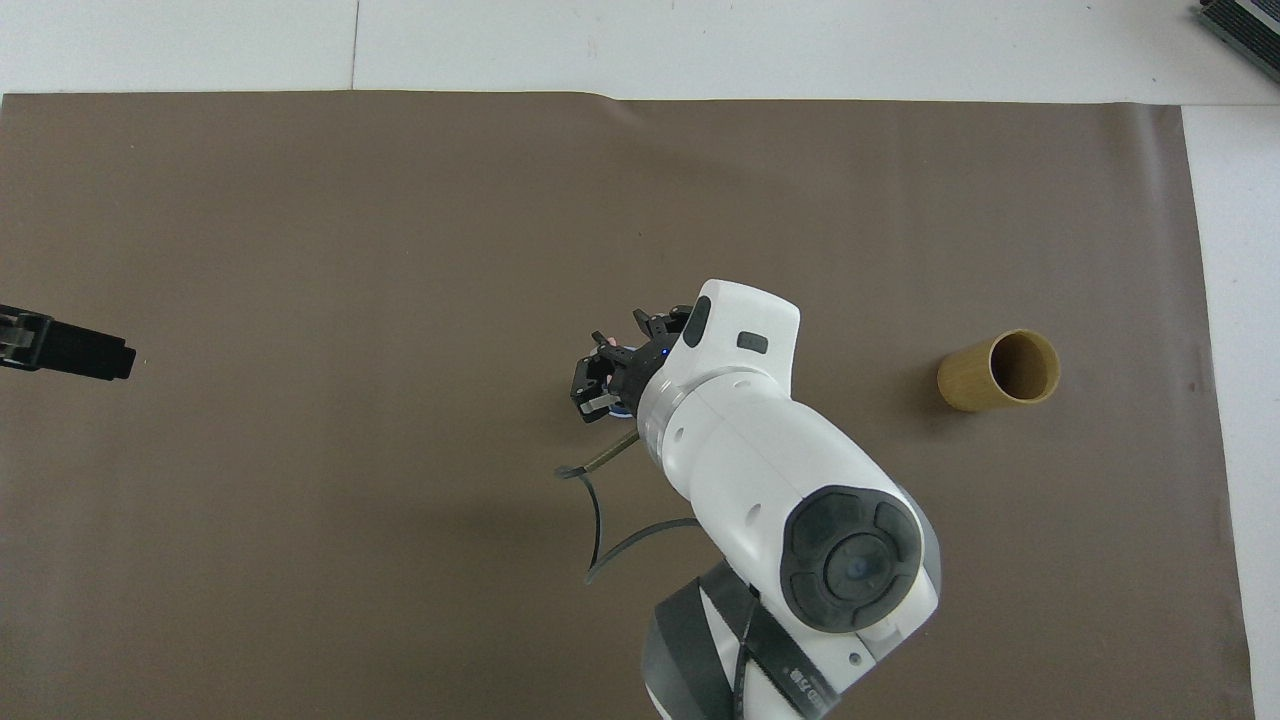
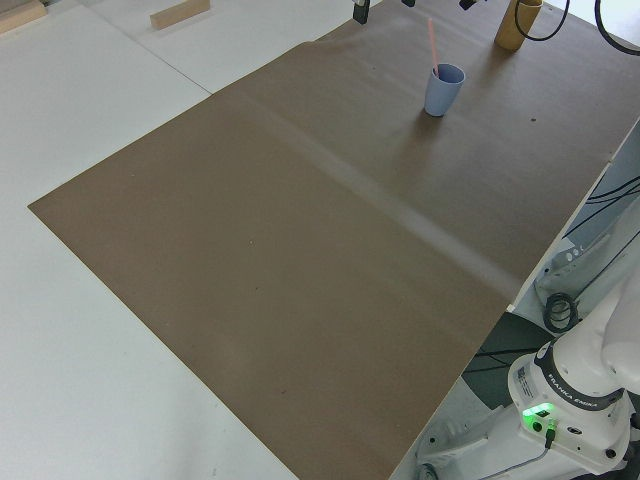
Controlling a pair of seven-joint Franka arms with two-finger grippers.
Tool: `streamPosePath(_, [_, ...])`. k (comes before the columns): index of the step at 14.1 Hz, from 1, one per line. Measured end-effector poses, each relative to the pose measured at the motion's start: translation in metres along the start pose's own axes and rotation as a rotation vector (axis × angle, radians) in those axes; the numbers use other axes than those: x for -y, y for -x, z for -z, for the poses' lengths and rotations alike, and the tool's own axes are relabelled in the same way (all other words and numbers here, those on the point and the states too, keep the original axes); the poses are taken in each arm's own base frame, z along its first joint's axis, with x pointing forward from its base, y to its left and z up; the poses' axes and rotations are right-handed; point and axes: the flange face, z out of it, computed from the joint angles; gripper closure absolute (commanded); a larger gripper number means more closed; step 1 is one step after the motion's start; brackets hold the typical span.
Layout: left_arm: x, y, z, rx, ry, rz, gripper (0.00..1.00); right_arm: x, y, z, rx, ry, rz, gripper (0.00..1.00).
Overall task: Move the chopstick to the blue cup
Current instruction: 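Lower the stick into the blue cup and open the right gripper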
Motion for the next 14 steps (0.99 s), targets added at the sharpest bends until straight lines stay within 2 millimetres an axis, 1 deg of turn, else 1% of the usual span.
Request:
streamPosePath(2, [0.0, 0.0, 0.0, 0.0, 0.0, 0.0, 0.0, -0.009, -0.005, 0.003, -0.009, 0.008, -0.076, 0.0])
streamPosePath(4, [0.0, 0.0, 0.0, 0.0, 0.0, 0.0, 0.0, -0.026, -0.01, 0.009, 0.01, 0.029, -0.176, 0.0])
streamPosePath(6, [0.0, 0.0, 0.0, 0.0, 0.0, 0.0, 0.0, -0.047, -0.012, 0.025, 0.084, 0.073, -0.269, 0.0])
streamPosePath(7, [0.0, 0.0, 0.0, 0.0, 0.0, 0.0, 0.0, -0.062, -0.011, 0.038, 0.136, 0.102, -0.303, 0.0])
streamPosePath(9, [0.0, 0.0, 0.0, 0.0, 0.0, 0.0, 0.0, -0.106, -0.008, 0.071, 0.239, 0.168, -0.378, 0.0])
streamPosePath(11, [0.0, 0.0, 0.0, 0.0, 0.0, 0.0, 0.0, -0.16, -0.002, 0.098, 0.307, 0.226, -0.467, 0.0])
streamPosePath(13, [0.0, 0.0, 0.0, 0.0, 0.0, 0.0, 0.0, -0.218, 0.008, 0.115, 0.347, 0.271, -0.54, 0.0])
streamPosePath(14, [0.0, 0.0, 0.0, 0.0, 0.0, 0.0, 0.0, -0.241, 0.013, 0.119, 0.359, 0.287, -0.572, 0.0])
